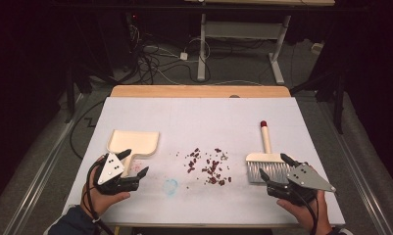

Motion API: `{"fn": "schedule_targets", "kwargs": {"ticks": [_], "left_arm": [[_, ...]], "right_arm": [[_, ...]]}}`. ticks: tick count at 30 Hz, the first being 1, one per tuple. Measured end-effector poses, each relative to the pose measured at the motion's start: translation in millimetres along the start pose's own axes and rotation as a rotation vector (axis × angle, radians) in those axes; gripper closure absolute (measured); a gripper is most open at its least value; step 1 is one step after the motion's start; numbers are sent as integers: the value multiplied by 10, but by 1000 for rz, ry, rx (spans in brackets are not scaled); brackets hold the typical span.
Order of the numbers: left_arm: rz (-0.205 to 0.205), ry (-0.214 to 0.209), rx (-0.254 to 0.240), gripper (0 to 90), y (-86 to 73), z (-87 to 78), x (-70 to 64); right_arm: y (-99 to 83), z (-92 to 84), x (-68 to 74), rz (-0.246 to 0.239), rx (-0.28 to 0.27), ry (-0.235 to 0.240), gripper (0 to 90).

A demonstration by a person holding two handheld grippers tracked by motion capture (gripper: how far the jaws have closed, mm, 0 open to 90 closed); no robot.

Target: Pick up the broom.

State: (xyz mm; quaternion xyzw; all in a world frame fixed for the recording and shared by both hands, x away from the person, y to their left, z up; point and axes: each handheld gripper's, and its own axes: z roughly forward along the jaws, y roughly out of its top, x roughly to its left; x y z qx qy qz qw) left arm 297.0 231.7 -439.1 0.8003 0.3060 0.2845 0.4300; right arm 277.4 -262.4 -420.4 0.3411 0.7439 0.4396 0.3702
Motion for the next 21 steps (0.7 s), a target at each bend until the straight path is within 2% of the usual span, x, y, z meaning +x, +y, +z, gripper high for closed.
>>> {"fn": "schedule_targets", "kwargs": {"ticks": [3,9,14,16,19,21], "left_arm": [[-1,-3,11,207,-5,21,8],[23,-14,23,207,-10,33,-34],[17,-15,30,207,-23,28,-30],[13,-15,30,207,-29,27,-33],[14,-15,38,209,-33,38,-35],[12,-19,41,210,-24,52,-33]], "right_arm": [[-1,0,-19,18,5,14,216],[2,-8,-6,2,21,14,215],[48,34,-47,13,41,9,215],[97,80,-88,11,80,0,226],[230,201,-216,34,168,7,287],[327,336,-323,63,226,14,286]]}}
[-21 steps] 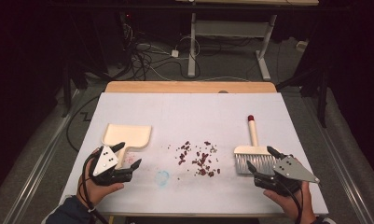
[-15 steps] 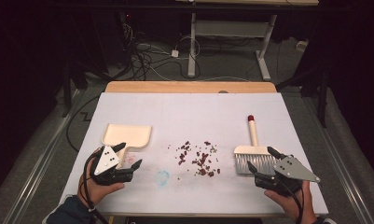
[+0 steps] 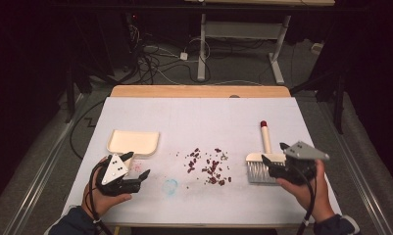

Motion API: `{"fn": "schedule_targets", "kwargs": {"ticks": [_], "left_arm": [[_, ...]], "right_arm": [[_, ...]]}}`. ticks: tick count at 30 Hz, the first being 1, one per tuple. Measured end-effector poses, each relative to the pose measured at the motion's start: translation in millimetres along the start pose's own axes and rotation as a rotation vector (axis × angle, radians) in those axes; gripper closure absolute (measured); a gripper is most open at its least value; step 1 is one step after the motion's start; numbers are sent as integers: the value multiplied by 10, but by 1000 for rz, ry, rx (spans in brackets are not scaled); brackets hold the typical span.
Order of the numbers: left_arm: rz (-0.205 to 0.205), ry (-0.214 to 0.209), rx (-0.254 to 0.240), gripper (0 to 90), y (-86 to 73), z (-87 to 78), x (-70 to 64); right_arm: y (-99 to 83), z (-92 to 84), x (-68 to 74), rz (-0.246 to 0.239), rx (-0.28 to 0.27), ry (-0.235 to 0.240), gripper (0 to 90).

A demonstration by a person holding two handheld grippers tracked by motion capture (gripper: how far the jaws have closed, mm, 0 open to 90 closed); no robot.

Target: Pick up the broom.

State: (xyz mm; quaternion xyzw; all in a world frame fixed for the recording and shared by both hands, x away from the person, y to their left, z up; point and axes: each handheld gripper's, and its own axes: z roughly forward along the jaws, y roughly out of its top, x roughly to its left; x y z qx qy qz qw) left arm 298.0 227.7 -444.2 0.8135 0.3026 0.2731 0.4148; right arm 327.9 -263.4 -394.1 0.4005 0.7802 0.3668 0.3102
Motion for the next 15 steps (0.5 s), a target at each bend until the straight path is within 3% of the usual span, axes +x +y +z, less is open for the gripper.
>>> {"fn": "schedule_targets", "kwargs": {"ticks": [4,7,9,12,14,15], "left_arm": [[5,-7,9,210,2,25,-8],[12,-11,18,210,-5,31,-11],[13,-12,16,210,-10,22,-11],[1,-15,18,210,-18,12,-19],[15,-13,18,210,-25,4,-8],[14,-12,20,210,-28,5,-8]], "right_arm": [[258,339,-212,61,148,-34,284],[362,682,-368,71,294,-59,305],[365,914,-501,122,386,-48,304],[318,1177,-660,186,491,-78,318],[266,1306,-716,212,535,-97,337],[239,1357,-733,230,554,-75,360]]}}
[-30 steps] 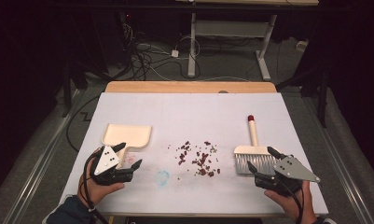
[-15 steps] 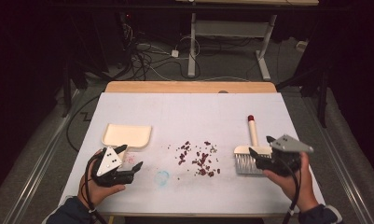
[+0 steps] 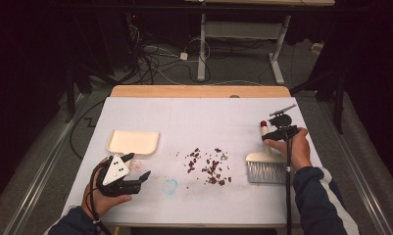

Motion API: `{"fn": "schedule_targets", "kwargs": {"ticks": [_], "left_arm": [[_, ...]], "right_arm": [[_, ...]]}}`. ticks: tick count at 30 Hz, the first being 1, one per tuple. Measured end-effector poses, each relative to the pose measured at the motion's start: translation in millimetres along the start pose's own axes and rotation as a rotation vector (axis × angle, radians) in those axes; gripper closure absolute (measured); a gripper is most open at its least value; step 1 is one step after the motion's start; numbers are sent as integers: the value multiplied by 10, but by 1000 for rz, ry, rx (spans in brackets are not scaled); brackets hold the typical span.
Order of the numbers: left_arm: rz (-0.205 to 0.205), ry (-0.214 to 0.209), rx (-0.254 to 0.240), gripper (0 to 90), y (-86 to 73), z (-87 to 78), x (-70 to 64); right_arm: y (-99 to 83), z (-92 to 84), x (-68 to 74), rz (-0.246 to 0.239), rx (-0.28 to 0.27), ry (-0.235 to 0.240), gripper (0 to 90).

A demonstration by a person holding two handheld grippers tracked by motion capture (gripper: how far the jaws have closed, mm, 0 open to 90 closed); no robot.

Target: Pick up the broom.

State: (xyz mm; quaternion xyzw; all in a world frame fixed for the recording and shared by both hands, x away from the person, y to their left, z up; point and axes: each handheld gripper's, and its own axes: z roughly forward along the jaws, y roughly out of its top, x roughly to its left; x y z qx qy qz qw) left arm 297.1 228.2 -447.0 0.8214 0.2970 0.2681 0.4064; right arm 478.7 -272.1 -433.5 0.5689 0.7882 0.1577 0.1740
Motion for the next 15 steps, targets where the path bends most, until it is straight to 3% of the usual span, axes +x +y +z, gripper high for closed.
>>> {"fn": "schedule_targets", "kwargs": {"ticks": [3,7,12,15], "left_arm": [[-2,-2,-1,210,-6,2,-1],[0,1,-2,211,-5,2,-3],[10,-2,7,210,3,21,-17],[4,-10,17,211,6,42,-29]], "right_arm": [[0,125,31,2,54,43,438],[-2,105,79,-25,43,61,594],[-43,103,96,4,13,59,614],[-40,103,103,-4,7,63,663]]}}
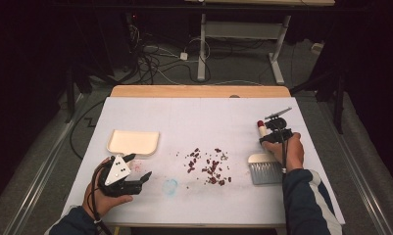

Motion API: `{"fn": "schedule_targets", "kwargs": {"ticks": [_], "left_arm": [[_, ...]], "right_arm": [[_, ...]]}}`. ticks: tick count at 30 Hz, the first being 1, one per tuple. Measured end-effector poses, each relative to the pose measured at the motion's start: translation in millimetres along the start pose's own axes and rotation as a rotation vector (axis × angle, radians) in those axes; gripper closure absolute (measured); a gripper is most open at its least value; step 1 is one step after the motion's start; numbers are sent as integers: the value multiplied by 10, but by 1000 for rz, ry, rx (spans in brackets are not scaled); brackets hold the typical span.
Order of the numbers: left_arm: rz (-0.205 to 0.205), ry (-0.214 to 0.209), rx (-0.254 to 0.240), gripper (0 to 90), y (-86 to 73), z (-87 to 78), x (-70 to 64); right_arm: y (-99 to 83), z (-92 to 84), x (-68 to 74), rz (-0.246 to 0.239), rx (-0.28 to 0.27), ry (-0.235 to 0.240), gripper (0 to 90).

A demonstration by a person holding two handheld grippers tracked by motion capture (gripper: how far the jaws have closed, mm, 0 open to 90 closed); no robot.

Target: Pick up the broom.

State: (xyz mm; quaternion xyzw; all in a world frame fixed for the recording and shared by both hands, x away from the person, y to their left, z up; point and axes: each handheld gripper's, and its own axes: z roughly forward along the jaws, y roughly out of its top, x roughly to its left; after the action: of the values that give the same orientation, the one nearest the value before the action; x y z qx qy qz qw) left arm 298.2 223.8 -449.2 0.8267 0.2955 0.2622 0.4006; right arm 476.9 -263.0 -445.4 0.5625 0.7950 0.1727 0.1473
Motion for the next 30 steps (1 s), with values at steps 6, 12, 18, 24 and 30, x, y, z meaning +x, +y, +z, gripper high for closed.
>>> {"fn": "schedule_targets", "kwargs": {"ticks": [6,12,18,24,30], "left_arm": [[1,-3,5,211,5,23,-5],[-2,-2,9,212,3,27,-11],[5,10,0,212,15,17,-3],[-1,8,-30,211,150,48,-6],[-2,-42,-98,207,438,115,-140]], "right_arm": [[-4,3,44,-21,-19,-14,708],[-87,-60,19,-11,-103,4,709],[-287,-324,-80,39,-328,78,709],[-514,-641,-43,22,-518,96,709],[-722,-921,34,14,-701,69,710]]}}
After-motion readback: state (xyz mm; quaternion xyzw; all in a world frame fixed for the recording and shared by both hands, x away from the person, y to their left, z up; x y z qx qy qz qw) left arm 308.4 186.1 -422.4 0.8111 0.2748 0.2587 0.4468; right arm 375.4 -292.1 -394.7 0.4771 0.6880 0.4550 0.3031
